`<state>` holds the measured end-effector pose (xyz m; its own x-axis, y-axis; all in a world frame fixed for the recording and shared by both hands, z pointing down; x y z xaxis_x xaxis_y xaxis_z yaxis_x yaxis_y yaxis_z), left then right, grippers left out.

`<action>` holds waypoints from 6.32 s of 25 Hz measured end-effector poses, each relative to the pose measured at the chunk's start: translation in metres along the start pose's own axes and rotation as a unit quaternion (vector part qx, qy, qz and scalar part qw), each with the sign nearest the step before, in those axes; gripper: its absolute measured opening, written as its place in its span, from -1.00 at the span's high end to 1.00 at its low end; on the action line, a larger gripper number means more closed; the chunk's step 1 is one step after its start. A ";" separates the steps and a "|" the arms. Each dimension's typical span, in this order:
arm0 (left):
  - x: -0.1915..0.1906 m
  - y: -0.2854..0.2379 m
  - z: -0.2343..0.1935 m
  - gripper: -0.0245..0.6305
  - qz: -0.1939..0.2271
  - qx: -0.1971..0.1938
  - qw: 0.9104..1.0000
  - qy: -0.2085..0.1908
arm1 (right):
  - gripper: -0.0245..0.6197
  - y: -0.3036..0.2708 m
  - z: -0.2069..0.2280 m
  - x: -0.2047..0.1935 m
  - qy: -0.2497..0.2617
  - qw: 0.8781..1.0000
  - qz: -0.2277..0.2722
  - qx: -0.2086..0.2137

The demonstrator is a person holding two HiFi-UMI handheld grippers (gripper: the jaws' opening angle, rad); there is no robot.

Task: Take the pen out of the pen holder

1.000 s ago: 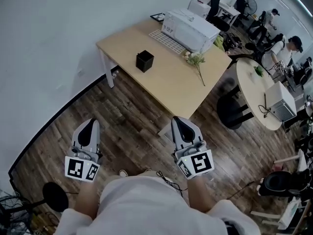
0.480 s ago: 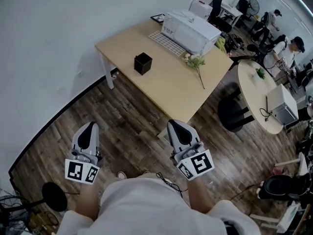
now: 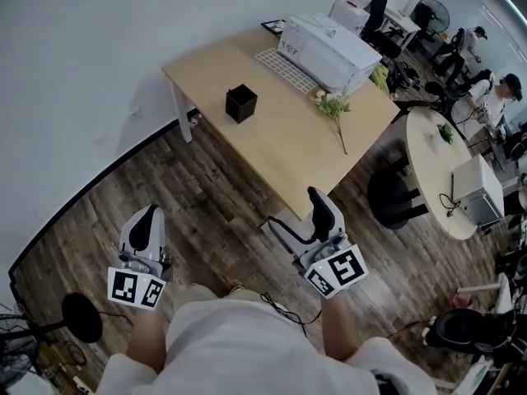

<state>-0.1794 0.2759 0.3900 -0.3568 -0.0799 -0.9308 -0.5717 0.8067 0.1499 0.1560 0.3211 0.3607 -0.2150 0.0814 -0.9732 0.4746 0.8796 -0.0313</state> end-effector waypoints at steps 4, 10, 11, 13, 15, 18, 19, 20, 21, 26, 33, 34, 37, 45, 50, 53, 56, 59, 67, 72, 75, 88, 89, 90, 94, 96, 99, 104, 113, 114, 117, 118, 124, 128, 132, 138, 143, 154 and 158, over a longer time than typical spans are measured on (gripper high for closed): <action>-0.007 0.001 -0.005 0.89 -0.014 0.014 1.000 0.002 | -0.33 -0.014 0.006 -0.010 -0.006 1.000 -0.007 0.006; -0.021 -0.030 -0.038 0.89 -0.027 0.018 0.999 0.025 | -0.33 -0.055 0.013 -0.020 0.008 1.000 -0.023 0.014; -0.025 -0.044 -0.045 0.89 -0.027 0.011 0.999 0.029 | -0.33 -0.064 0.016 -0.022 0.012 0.999 -0.027 0.012; -0.031 -0.074 -0.059 0.89 -0.027 -0.006 0.999 0.037 | -0.33 -0.082 0.025 -0.029 0.016 0.999 -0.039 0.005; -0.031 -0.107 -0.077 0.89 -0.024 -0.021 0.999 0.044 | -0.33 -0.104 0.037 -0.034 0.015 0.998 -0.053 -0.002; -0.020 -0.159 -0.114 0.89 -0.020 -0.038 0.998 0.051 | -0.27 -0.152 0.055 -0.035 0.015 0.997 -0.073 -0.006; -0.016 -0.176 -0.128 0.89 -0.020 -0.043 0.997 0.055 | -0.26 -0.171 0.061 -0.034 0.013 0.997 -0.078 -0.004; -0.013 -0.192 -0.143 0.89 -0.021 -0.048 0.997 0.061 | -0.24 -0.191 0.066 -0.034 0.008 0.997 -0.082 -0.002; -0.009 -0.208 -0.157 0.89 -0.022 -0.051 0.996 0.068 | -0.23 -0.212 0.071 -0.035 0.001 0.996 -0.086 0.001; 0.001 -0.268 -0.210 0.89 -0.037 -0.077 0.993 0.080 | -0.23 -0.289 0.086 -0.041 -0.014 0.995 -0.103 0.001; -0.006 -0.320 -0.230 0.89 -0.063 -0.114 0.987 0.094 | -0.22 -0.346 0.104 -0.055 -0.027 0.992 -0.125 -0.005; -0.008 -0.324 -0.230 0.89 -0.065 -0.115 0.987 0.097 | -0.21 -0.350 0.106 -0.058 -0.027 0.991 -0.129 -0.004; -0.014 -0.330 -0.228 0.89 -0.069 -0.111 0.986 0.099 | -0.16 -0.358 0.115 -0.068 -0.025 0.990 -0.140 0.005; -0.025 -0.334 -0.219 0.89 -0.084 -0.073 0.990 0.088 | -0.06 -0.389 0.153 -0.117 -0.031 0.983 -0.178 0.030; -0.024 -0.333 -0.220 0.89 -0.085 -0.046 0.992 0.081 | 0.00 -0.419 0.172 -0.147 -0.028 0.977 -0.203 0.058; -0.024 -0.332 -0.215 0.89 -0.089 -0.041 0.992 0.075 | 0.01 -0.433 0.181 -0.164 -0.033 0.972 -0.223 0.065; -0.023 -0.330 -0.214 0.89 -0.087 -0.031 0.993 0.074 | 0.02 -0.446 0.184 -0.182 -0.050 0.966 -0.243 0.077; -0.023 -0.328 -0.215 0.89 -0.087 -0.020 0.993 0.075 | 0.08 -0.458 0.187 -0.194 -0.068 0.960 -0.258 0.083; -0.024 -0.324 -0.215 0.89 -0.087 0.002 0.993 0.077 | 0.08 -0.475 0.195 -0.207 -0.061 0.947 -0.295 0.109; -0.025 -0.316 -0.216 0.89 -0.091 0.019 0.993 0.076 | 0.10 -0.482 0.199 -0.216 -0.064 0.938 -0.318 0.121; -0.027 -0.311 -0.219 0.89 -0.092 0.029 0.992 0.077 | 0.17 -0.486 0.201 -0.220 -0.063 0.935 -0.327 0.120; -0.023 -0.297 -0.222 0.89 -0.085 0.049 0.992 0.078 | 0.43 -0.494 0.200 -0.224 -0.032 0.921 -0.368 0.125; -0.023 -0.296 -0.221 0.89 -0.085 0.049 0.992 0.079 | 0.44 -0.494 0.199 -0.224 -0.028 0.920 -0.370 0.125; -0.023 -0.295 -0.221 0.89 -0.085 0.049 0.992 0.079 | 0.46 -0.493 0.198 -0.224 -0.026 0.920 -0.371 0.124; -0.024 -0.296 -0.222 0.89 -0.086 0.047 0.992 0.081 | 0.56 -0.493 0.196 -0.224 -0.022 0.919 -0.373 0.124; -0.026 -0.298 -0.222 0.89 -0.085 0.045 0.992 0.081 | 0.58 -0.494 0.195 -0.224 -0.017 0.918 -0.374 0.127; -0.027 -0.301 -0.220 0.89 -0.084 0.041 0.992 0.081 | 0.62 -0.493 0.195 -0.225 -0.014 0.919 -0.372 0.129; -0.025 -0.301 -0.221 0.89 -0.084 0.042 0.992 0.082 | 0.65 -0.493 0.195 -0.224 -0.016 0.919 -0.370 0.135; -0.022 -0.302 -0.223 0.89 -0.078 0.043 0.993 0.081 | 0.68 -0.491 0.196 -0.225 -0.023 0.920 -0.366 0.137; -0.022 -0.303 -0.224 0.89 -0.079 0.042 0.993 0.081 | 0.68 -0.491 0.196 -0.225 -0.025 0.920 -0.366 0.138; -0.021 -0.304 -0.225 0.89 -0.079 0.040 0.993 0.082 | 0.69 -0.490 0.195 -0.223 -0.026 0.921 -0.364 0.138; -0.021 -0.304 -0.225 0.89 -0.078 0.040 0.993 0.081 | 0.69 -0.489 0.195 -0.223 -0.026 0.921 -0.362 0.138; -0.021 -0.309 -0.225 0.89 -0.078 0.034 0.993 0.080 | 0.69 -0.484 0.196 -0.222 -0.022 0.925 -0.355 0.136; -0.020 -0.314 -0.224 0.89 -0.080 0.025 0.993 0.081 | 0.69 -0.481 0.198 -0.220 -0.024 0.927 -0.350 0.131; -0.021 -0.320 -0.221 0.89 -0.083 0.015 0.993 0.080 | 0.69 -0.477 0.200 -0.219 -0.028 0.930 -0.345 0.125; -0.021 -0.325 -0.218 0.89 -0.085 0.005 0.993 0.081 | 0.69 -0.475 0.195 -0.221 -0.039 0.931 -0.341 0.126; -0.022 -0.324 -0.218 0.89 -0.087 0.003 0.993 0.083 | 0.69 -0.474 0.196 -0.224 -0.080 0.932 -0.332 0.123; -0.024 -0.319 -0.223 0.89 -0.089 0.007 0.992 0.089 | 0.77 -0.475 0.202 -0.218 -0.079 0.938 -0.319 0.111; -0.024 -0.320 -0.224 0.89 -0.089 0.004 0.992 0.090 | 0.77 -0.474 0.205 -0.216 -0.089 0.940 -0.313 0.100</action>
<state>-0.1535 -0.1114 0.4392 -0.3775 -0.3231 -0.8678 -0.6315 0.7753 -0.0139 0.1529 -0.2097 0.5389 -0.3668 -0.5182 -0.7726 0.4579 0.6224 -0.6348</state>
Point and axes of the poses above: the fingertips, and each gripper's own axes: y backward along the fingers, z to its right, x out of its top, the point moved 8 cm from there along y, backward along the fingers, and after that the axes turned 13 degrees about y, right-handed, at the moved point
